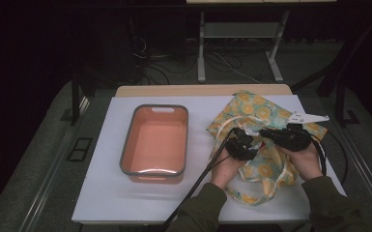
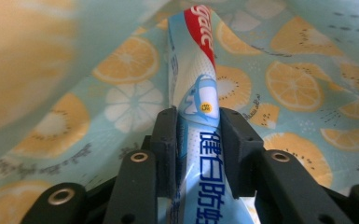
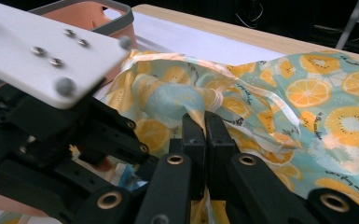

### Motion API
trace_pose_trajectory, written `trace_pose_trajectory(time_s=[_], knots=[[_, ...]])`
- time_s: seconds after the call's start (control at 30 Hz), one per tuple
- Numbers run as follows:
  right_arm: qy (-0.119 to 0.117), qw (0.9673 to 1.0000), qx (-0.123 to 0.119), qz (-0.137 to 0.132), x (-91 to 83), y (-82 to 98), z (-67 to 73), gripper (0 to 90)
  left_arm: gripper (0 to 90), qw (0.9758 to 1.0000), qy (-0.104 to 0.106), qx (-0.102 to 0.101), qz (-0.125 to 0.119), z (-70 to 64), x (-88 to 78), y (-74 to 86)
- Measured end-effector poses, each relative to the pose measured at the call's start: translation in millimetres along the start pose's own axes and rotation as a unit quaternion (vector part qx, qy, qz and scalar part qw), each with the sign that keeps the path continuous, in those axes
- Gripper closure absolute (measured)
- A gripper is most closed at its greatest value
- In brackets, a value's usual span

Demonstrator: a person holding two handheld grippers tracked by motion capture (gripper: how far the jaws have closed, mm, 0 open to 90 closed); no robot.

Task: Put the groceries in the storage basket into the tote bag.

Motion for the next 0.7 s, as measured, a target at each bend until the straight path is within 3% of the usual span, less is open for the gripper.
trace_pose_trajectory(time_s=[0.2,0.27,0.37,0.53,0.7], knots=[[0.002,1.0000,0.001,0.001,-0.1,0.0,-0.8,88.7,56.6,0.9987,-0.009,-0.013,-0.048,4.9,-43.4,12.4],[0.002,1.0000,0.000,0.001,0.3,0.0,-0.4,88.7,53.5,0.9983,-0.011,-0.017,-0.054,4.9,-54.1,17.1],[0.002,1.0000,-0.002,0.003,0.5,0.5,-0.6,88.7,45.0,0.9975,-0.036,-0.011,-0.059,0.4,-66.5,24.5],[0.001,1.0000,-0.001,0.007,0.2,1.8,-0.9,88.7,31.1,0.9946,-0.089,0.004,-0.053,-3.2,-69.4,31.9],[0.000,1.0000,-0.001,0.008,-0.2,2.3,-2.1,88.7,26.4,0.9933,-0.107,-0.014,-0.040,6.0,-61.2,38.1]])
Point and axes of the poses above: each handheld gripper's, and its own axes: x roughly forward along the jaws, y roughly out of its underside, z roughly to its left, the point moved 1 cm from there along x, roughly forward along the jaws, and after that the axes turned 4 degrees about y, right-handed, at the moved point
